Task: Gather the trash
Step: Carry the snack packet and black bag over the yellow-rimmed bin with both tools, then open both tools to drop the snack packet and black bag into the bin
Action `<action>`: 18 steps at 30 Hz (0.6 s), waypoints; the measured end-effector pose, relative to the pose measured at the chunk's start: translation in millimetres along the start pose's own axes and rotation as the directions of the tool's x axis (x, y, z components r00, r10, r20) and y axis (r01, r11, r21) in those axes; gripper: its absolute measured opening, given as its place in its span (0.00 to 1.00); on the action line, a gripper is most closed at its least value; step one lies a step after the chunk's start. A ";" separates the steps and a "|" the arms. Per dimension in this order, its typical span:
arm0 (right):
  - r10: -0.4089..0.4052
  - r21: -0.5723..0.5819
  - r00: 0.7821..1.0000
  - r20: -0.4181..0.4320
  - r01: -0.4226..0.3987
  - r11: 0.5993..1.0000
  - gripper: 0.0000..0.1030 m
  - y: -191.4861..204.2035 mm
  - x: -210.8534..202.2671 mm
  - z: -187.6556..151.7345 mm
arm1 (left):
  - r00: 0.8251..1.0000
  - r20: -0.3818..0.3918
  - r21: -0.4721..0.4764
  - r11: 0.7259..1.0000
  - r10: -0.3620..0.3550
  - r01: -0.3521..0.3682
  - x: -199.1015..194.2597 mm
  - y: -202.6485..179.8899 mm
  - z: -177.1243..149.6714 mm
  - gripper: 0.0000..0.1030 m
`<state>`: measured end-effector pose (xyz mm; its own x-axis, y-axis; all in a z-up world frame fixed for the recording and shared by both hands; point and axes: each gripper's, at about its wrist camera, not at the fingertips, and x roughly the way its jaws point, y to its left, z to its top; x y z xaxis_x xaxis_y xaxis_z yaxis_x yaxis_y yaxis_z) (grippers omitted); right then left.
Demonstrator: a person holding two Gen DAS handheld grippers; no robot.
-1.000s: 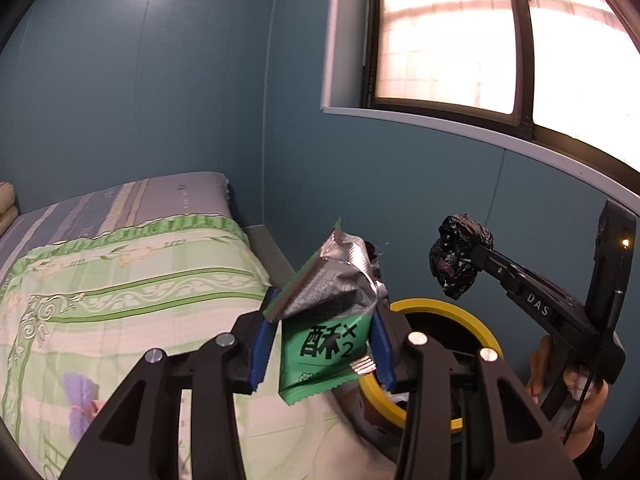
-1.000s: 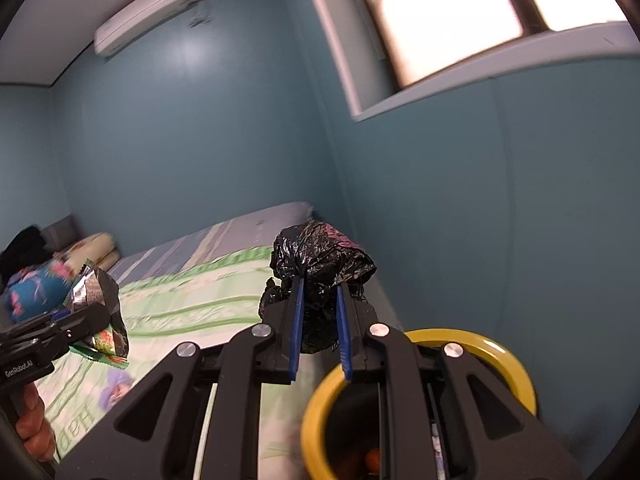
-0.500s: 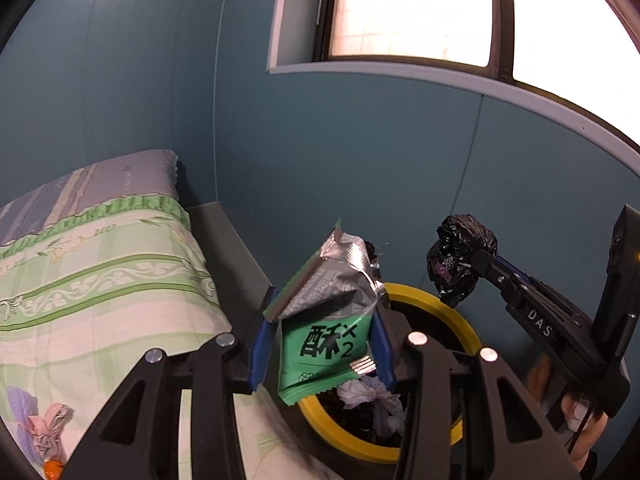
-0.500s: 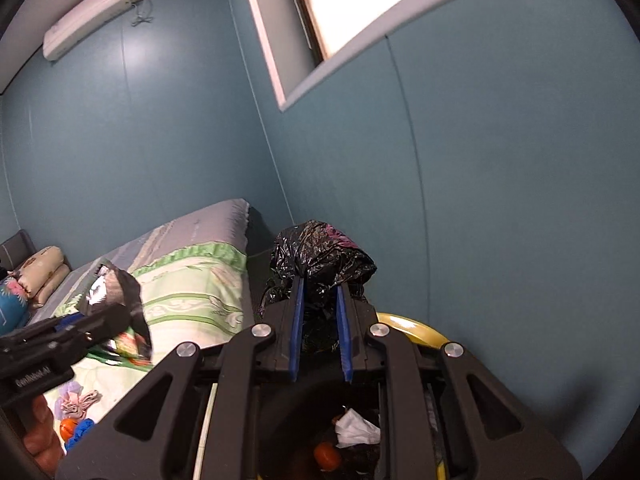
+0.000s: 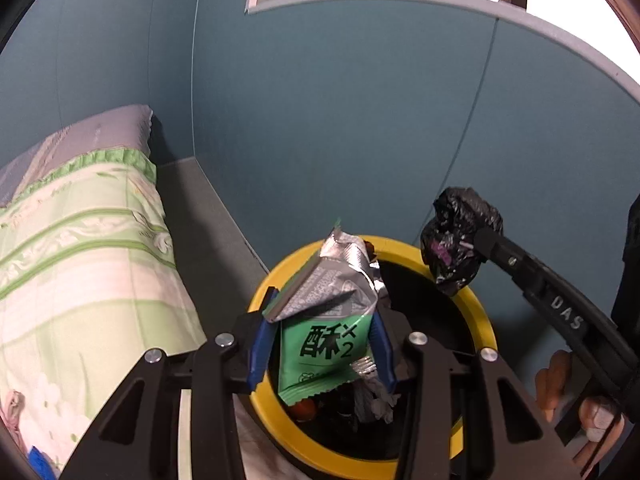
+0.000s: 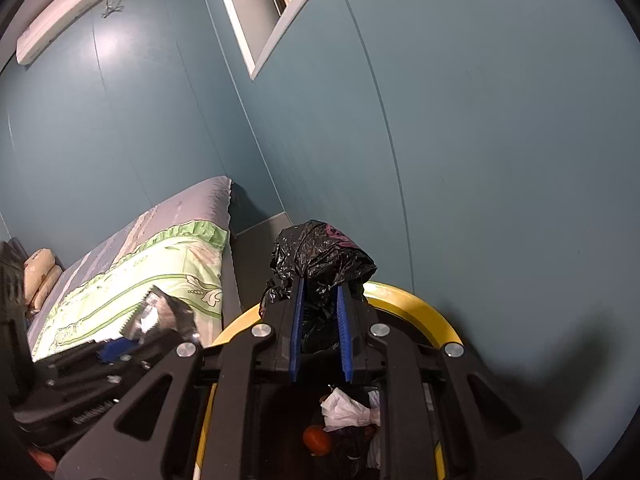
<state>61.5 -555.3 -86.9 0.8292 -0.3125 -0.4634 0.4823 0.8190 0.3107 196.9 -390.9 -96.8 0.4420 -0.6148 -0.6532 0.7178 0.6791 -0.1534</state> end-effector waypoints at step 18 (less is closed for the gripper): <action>-0.012 0.062 1.000 -0.013 0.013 0.998 0.36 -6.6 22.2 10.3 | 0.997 -0.072 -0.059 0.998 -0.037 0.033 24.4 11.7 -12.2 0.56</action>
<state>79.7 -572.6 -90.6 0.8195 -0.3163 -0.4780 0.5098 0.7833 0.3557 209.5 -393.1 -123.7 0.3752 -0.6094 -0.6985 0.6994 0.6806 -0.2181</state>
